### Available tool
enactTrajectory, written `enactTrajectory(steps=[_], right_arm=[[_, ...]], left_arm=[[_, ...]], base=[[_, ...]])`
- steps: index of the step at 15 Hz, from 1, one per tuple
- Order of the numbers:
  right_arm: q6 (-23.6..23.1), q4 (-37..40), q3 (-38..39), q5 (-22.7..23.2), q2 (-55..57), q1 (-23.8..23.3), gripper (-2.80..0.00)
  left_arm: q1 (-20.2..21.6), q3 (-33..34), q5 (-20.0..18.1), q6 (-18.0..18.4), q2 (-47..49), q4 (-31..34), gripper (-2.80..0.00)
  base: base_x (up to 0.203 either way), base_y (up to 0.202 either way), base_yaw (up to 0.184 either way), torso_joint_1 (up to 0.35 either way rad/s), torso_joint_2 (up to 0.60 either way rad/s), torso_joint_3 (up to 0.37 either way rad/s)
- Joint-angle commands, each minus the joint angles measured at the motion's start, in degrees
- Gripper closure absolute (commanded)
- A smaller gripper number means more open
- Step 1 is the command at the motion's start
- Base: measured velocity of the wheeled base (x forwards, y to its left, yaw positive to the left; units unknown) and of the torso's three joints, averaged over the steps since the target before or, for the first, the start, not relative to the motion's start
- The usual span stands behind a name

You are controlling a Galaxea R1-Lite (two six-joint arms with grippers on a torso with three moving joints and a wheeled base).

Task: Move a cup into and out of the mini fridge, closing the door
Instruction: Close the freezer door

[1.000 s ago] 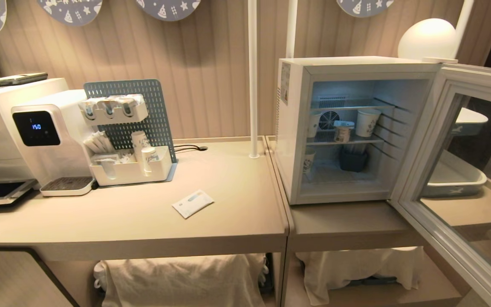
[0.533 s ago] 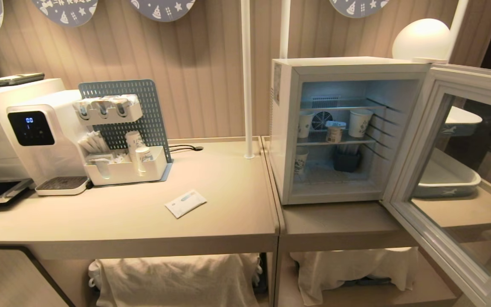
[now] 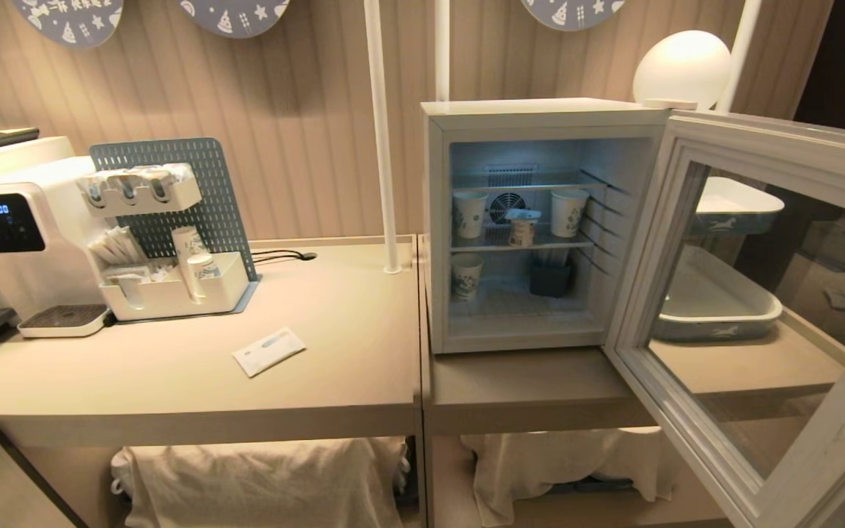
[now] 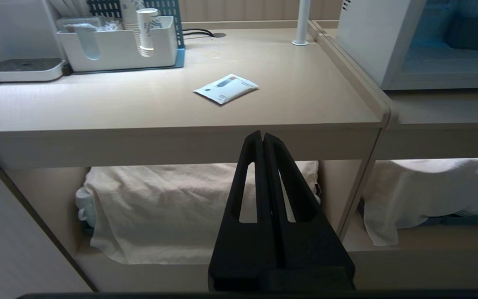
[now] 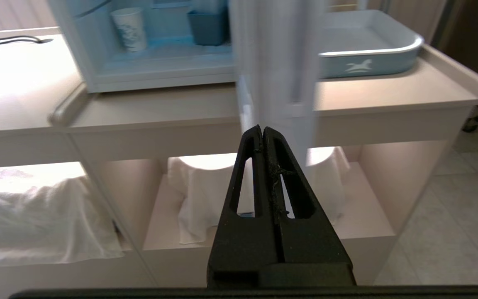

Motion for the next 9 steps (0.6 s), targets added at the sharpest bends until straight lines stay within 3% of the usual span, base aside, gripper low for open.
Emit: enactTrajectory(steps=[1, 9], right_arm=[[0.00, 0.01, 0.01, -0.01, 0.13, 0.00, 0.00], [0.04, 0.01, 0.01, -0.01, 0.08, 0.00, 0.00]], left_arm=[[0.02, 0.00, 0.01, -0.04, 0.02, -0.04, 0.00], [0.02, 0.00, 0.01, -0.04, 0.02, -0.04, 0.00]], base=[[0.000, -0.187, 0.000, 0.002, 0.00, 0.006], [0.000, -0.192, 0.000, 0.004, 0.00, 0.001]])
